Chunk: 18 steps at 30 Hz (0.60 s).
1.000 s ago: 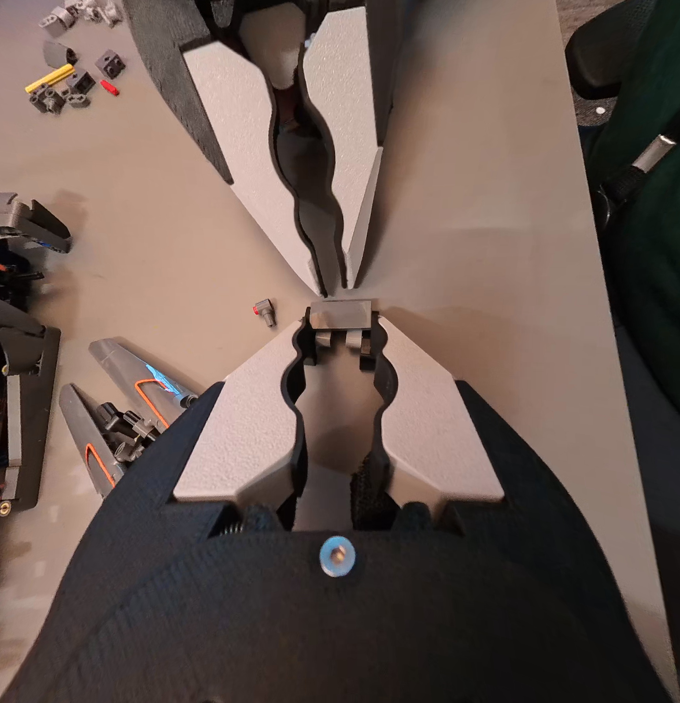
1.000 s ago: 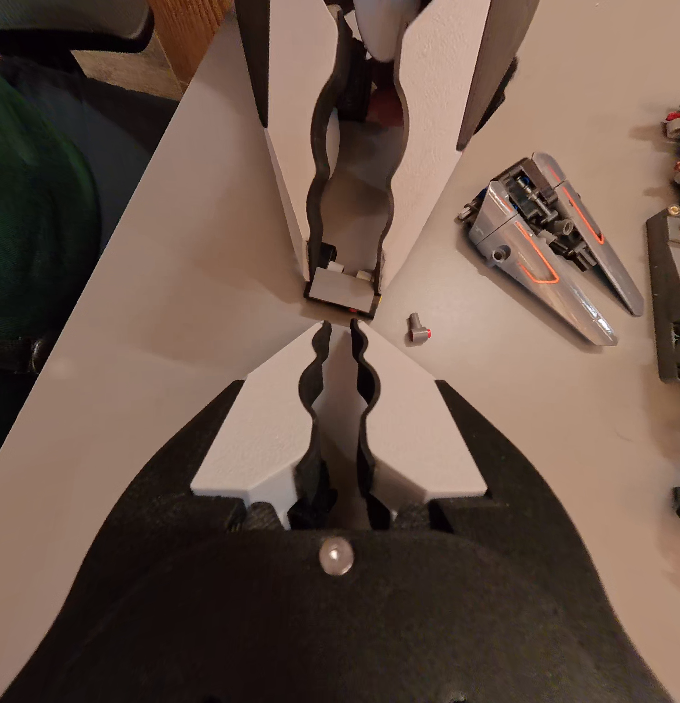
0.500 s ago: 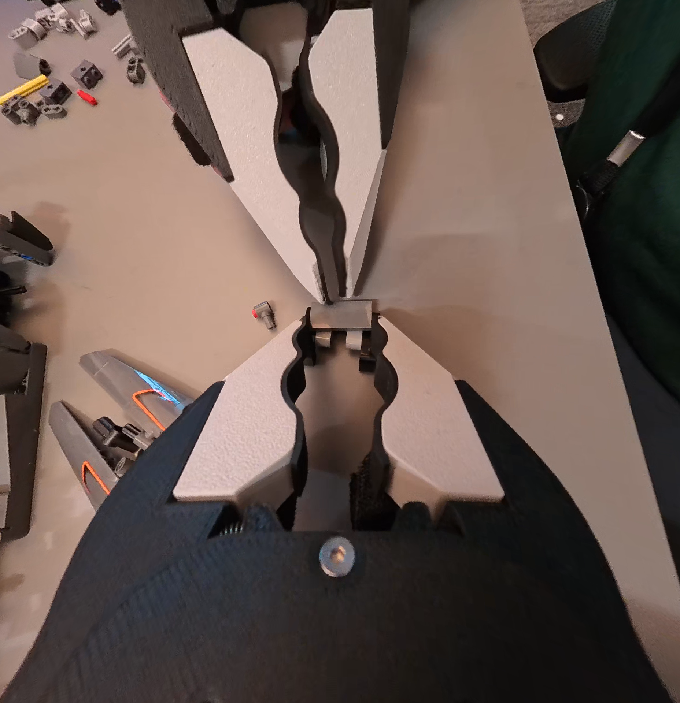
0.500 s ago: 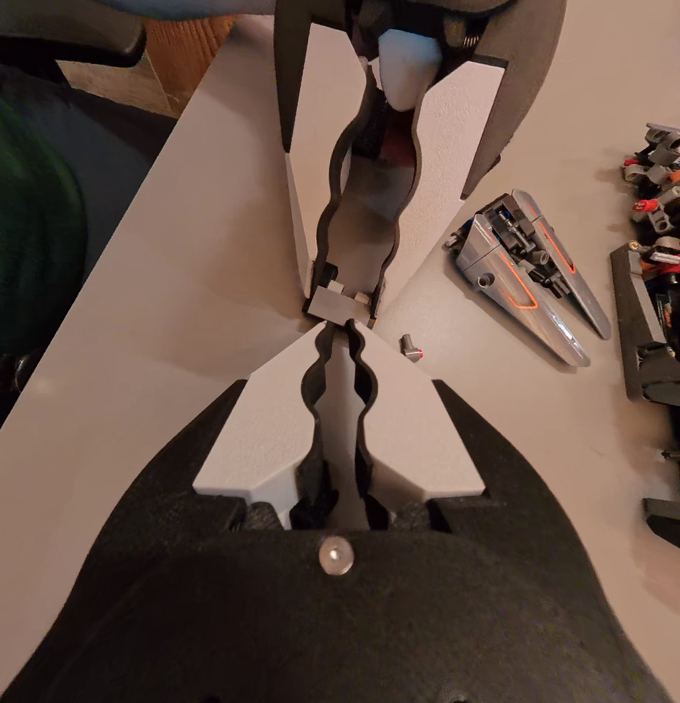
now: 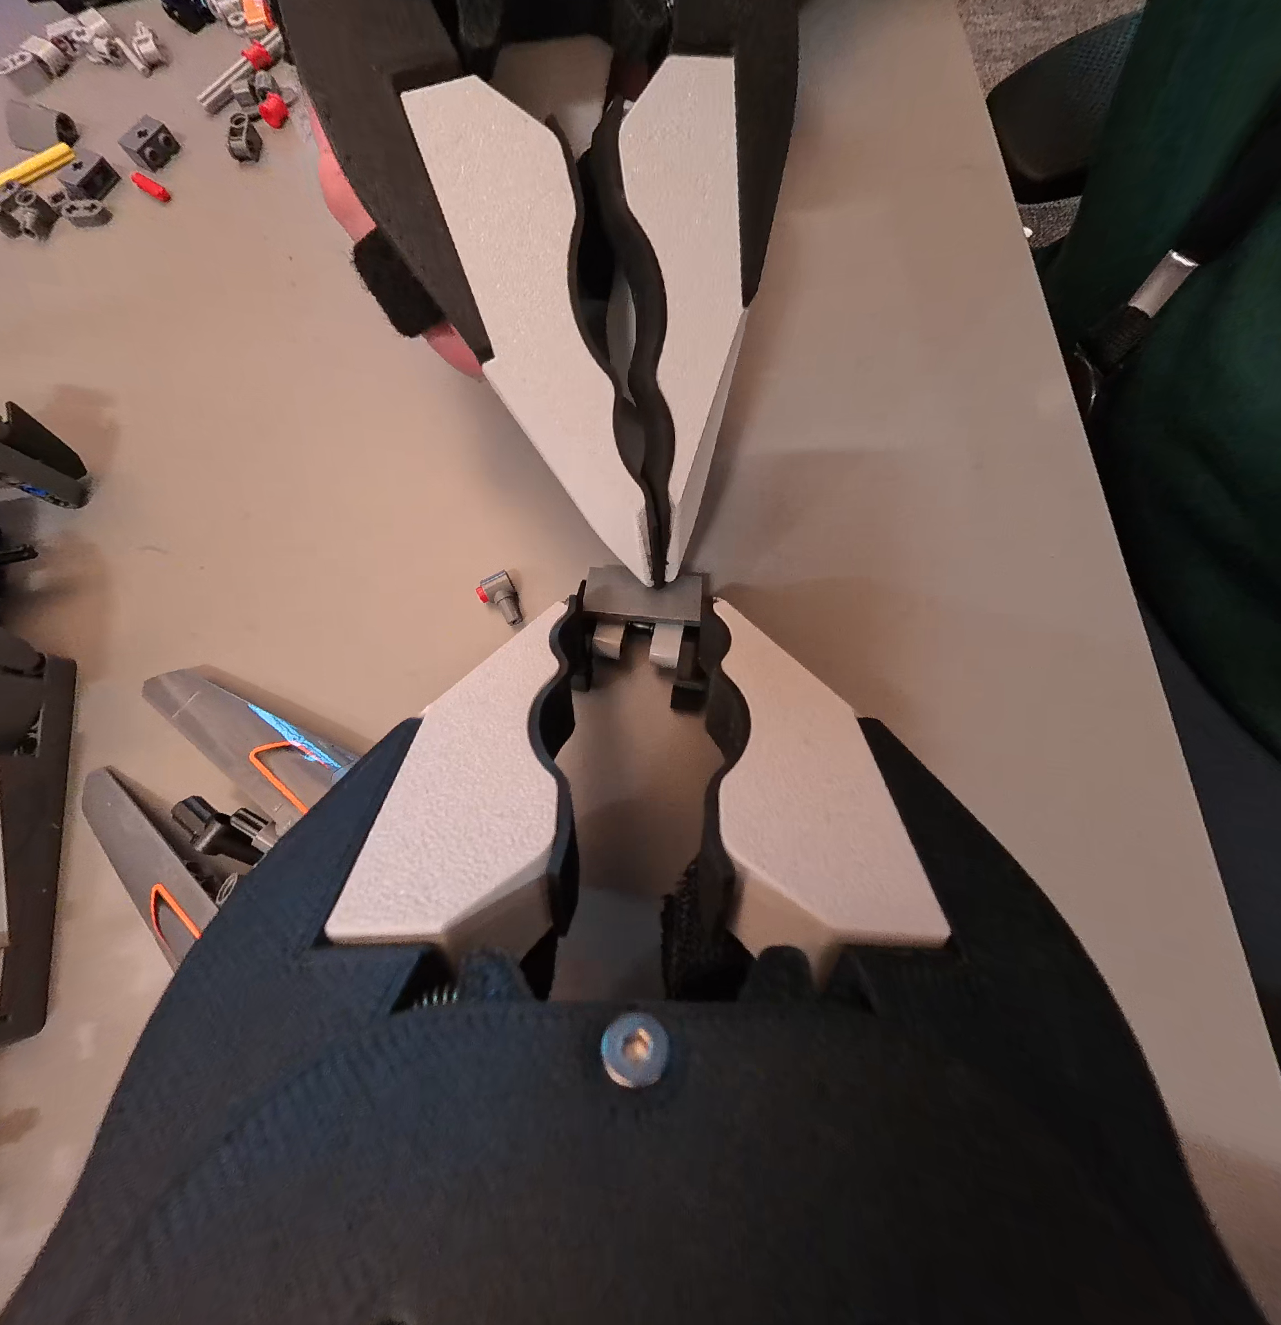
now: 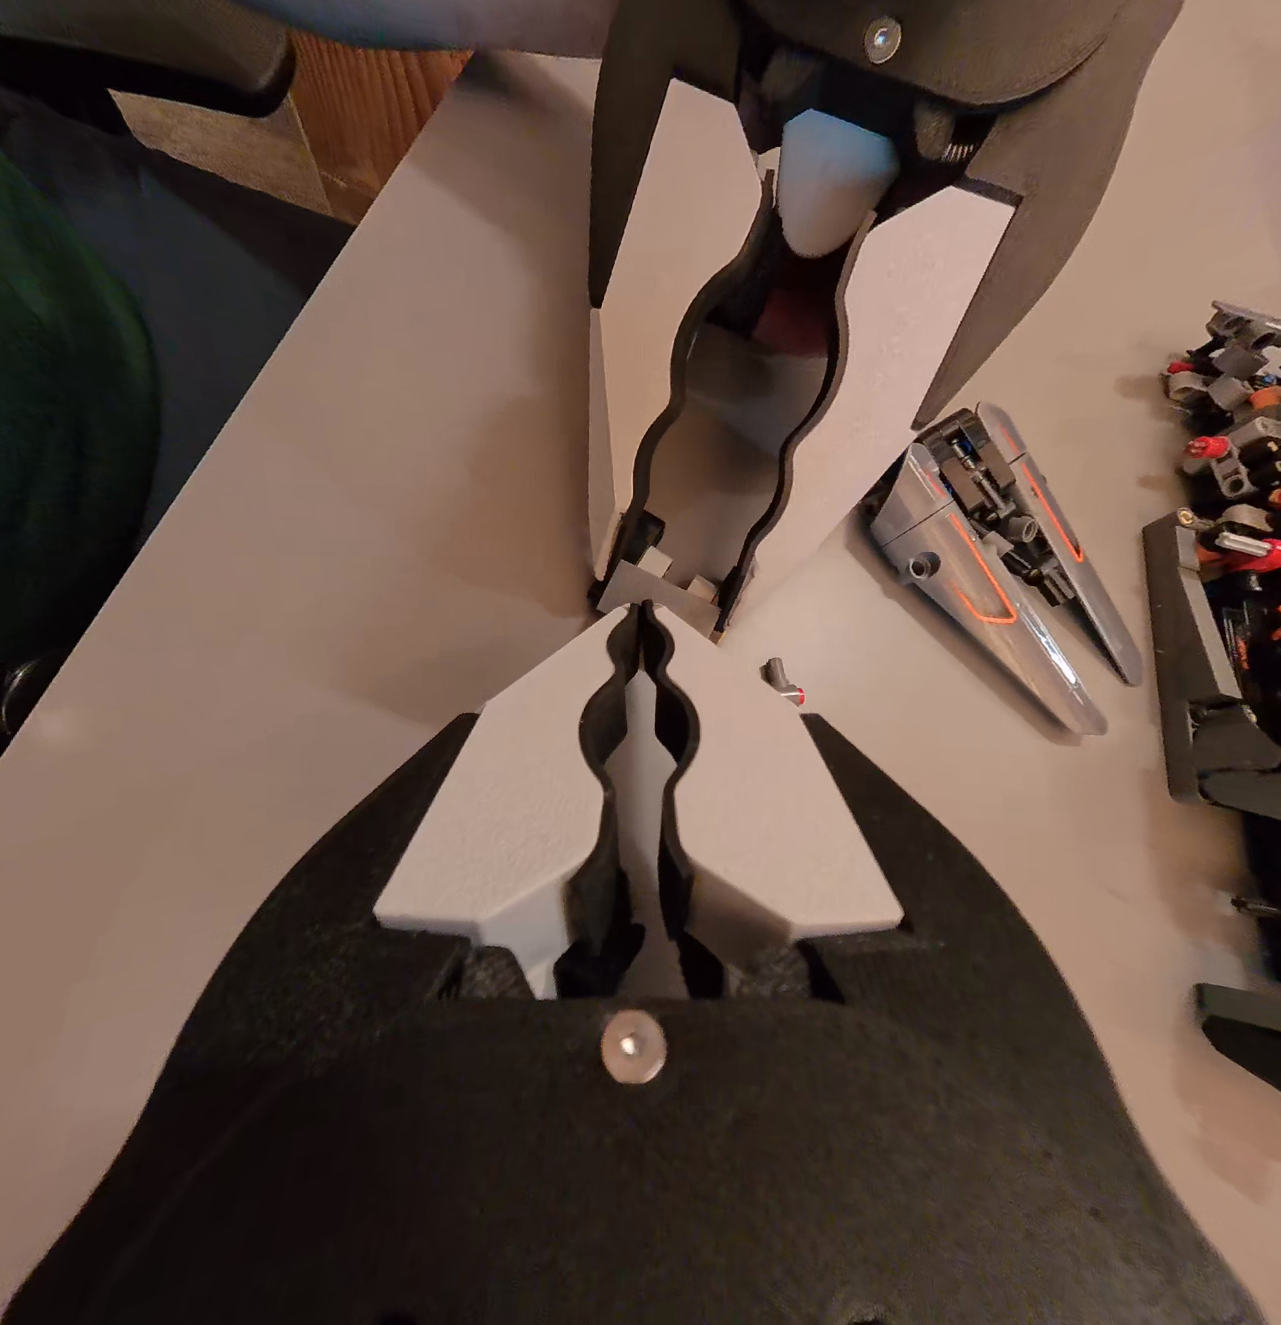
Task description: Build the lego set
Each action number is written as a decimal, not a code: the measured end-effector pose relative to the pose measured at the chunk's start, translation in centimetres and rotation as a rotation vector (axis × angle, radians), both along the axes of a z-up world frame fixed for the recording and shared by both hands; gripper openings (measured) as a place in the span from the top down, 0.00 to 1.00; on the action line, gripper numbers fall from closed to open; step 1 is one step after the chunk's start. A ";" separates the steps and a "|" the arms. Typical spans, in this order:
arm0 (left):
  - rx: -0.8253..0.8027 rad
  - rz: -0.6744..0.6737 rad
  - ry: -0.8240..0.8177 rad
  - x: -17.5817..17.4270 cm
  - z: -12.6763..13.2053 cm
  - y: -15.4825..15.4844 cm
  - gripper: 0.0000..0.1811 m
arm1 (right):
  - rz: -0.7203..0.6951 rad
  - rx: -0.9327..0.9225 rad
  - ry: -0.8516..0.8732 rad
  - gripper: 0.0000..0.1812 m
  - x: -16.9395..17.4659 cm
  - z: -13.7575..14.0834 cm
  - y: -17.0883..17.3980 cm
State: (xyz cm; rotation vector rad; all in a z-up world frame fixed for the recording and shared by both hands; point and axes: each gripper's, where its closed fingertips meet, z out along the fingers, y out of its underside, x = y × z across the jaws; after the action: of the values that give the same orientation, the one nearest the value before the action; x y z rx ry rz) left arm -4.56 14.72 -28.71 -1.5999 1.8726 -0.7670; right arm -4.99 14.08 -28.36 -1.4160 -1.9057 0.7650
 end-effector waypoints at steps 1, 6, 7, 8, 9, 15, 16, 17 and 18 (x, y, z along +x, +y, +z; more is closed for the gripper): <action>0.000 0.007 -0.002 0.0 0.0 0.1 0.83 | 0.002 0.000 -0.008 1.00 0.0 -0.2 0.0; 0.011 0.038 0.003 -0.1 0.0 0.2 0.88 | 0.006 0.051 -0.020 1.00 -0.1 -0.5 0.0; 0.020 0.044 0.002 -0.1 0.0 0.3 0.88 | -0.002 0.034 -0.016 1.00 0.0 -0.3 0.1; 0.026 0.051 -0.002 -0.1 0.0 0.3 0.89 | -0.009 0.021 -0.014 1.00 0.1 -0.2 0.3; 0.026 0.055 -0.007 0.0 0.0 0.3 0.89 | -0.010 0.014 -0.007 1.00 0.2 -0.1 0.4; 0.046 0.086 0.005 -0.4 0.1 0.3 0.88 | -0.039 0.039 -0.004 0.95 0.9 0.3 1.5; 0.056 0.097 0.002 -0.5 0.2 0.2 0.88 | -0.048 0.036 -0.004 0.93 1.0 0.3 1.7; 0.065 0.110 0.001 -0.6 0.4 0.1 0.87 | -0.059 0.030 -0.017 0.90 1.1 0.1 2.0; 0.075 0.132 -0.002 -0.8 0.6 0.2 0.86 | -0.071 0.026 -0.040 0.84 1.3 -0.4 2.3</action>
State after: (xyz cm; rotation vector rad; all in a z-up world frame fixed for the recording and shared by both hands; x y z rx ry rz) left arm -5.37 14.87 -28.08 -1.6559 1.7527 -0.6343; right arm -3.65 16.38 -28.72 -1.4845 -1.8784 0.6808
